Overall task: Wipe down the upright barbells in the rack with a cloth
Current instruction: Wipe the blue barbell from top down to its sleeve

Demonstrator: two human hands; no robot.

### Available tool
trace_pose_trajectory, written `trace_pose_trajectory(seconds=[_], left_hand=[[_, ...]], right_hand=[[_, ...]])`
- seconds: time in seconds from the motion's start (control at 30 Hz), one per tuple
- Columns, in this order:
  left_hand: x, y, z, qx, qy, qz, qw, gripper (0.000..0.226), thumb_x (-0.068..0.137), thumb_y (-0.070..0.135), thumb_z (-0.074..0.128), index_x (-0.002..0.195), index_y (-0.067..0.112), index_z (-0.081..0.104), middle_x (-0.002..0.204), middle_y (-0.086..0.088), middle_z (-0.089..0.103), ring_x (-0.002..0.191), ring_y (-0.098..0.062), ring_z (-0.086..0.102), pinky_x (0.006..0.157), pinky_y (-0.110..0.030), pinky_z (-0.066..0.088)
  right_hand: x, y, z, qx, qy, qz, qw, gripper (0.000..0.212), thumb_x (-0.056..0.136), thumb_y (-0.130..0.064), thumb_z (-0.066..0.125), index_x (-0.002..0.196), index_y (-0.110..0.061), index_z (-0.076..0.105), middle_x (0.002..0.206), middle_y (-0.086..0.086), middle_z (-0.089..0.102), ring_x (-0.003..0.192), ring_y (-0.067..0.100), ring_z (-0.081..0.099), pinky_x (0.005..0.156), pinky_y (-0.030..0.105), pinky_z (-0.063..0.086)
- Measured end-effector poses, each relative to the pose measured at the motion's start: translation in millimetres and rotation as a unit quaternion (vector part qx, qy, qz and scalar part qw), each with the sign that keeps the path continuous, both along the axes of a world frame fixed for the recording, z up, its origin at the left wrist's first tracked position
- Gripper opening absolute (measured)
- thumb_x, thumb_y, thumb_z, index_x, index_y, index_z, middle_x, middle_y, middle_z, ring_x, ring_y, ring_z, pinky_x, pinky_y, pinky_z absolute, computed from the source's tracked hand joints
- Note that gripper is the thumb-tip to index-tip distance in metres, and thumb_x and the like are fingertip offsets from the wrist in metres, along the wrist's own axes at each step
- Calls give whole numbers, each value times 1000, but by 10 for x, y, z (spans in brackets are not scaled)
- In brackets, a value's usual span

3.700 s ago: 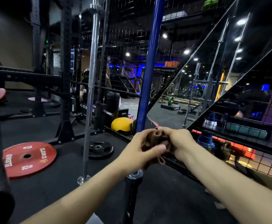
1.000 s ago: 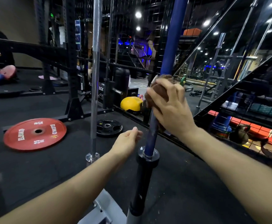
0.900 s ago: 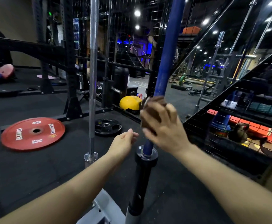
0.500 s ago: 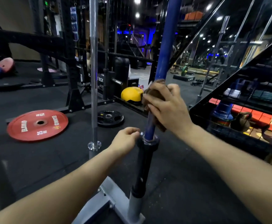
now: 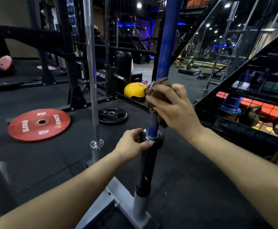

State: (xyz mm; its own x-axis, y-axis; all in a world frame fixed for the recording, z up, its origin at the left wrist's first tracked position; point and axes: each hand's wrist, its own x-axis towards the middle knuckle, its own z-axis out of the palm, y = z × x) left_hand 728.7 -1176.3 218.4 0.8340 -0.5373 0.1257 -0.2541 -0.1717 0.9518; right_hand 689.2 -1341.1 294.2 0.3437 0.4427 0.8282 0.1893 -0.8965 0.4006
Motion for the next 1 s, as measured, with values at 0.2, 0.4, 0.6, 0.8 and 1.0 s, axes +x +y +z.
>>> trace_pose_trajectory(seconds=[0.2,0.4,0.6,0.8,1.0], left_hand=[[85,9,-33,53,-88,32,994,29,75,26,78,102,18,71,94,-2,71,86,-16,65,83,-34,50],[113,12,-16,90,-85,83,989,52,70,30,83,118,17,67,99,2,72,98,-10,65,82,-24,48],[121,45,-13,116,-110,84,983,45,72,33,81,112,16,70,87,-1,70,87,-4,64,67,-20,39],[122,20,47,137,-122,83,980,39,71,35,82,104,16,73,91,-5,72,94,-20,67,81,-34,51],[158,5,46,144,-120,78,979,50,70,35,82,114,15,69,102,-6,73,102,-16,65,87,-35,51]], right_hand=[[-78,-32,-630,-56,128,25,990,32,84,-24,52,111,-23,71,127,-2,44,96,28,40,70,38,51],[-146,19,2,-78,47,-15,996,31,88,-16,60,118,-18,68,125,8,62,93,31,47,81,34,43],[-42,55,-339,-93,6,-27,995,28,86,-12,62,114,-15,70,124,7,61,109,29,36,91,36,41],[-186,5,-341,-137,131,-28,981,30,86,-17,52,110,-19,71,120,4,65,89,33,49,70,40,53],[10,80,-18,-95,11,-89,991,32,86,-10,65,117,-15,66,130,7,53,103,39,46,87,41,44]])
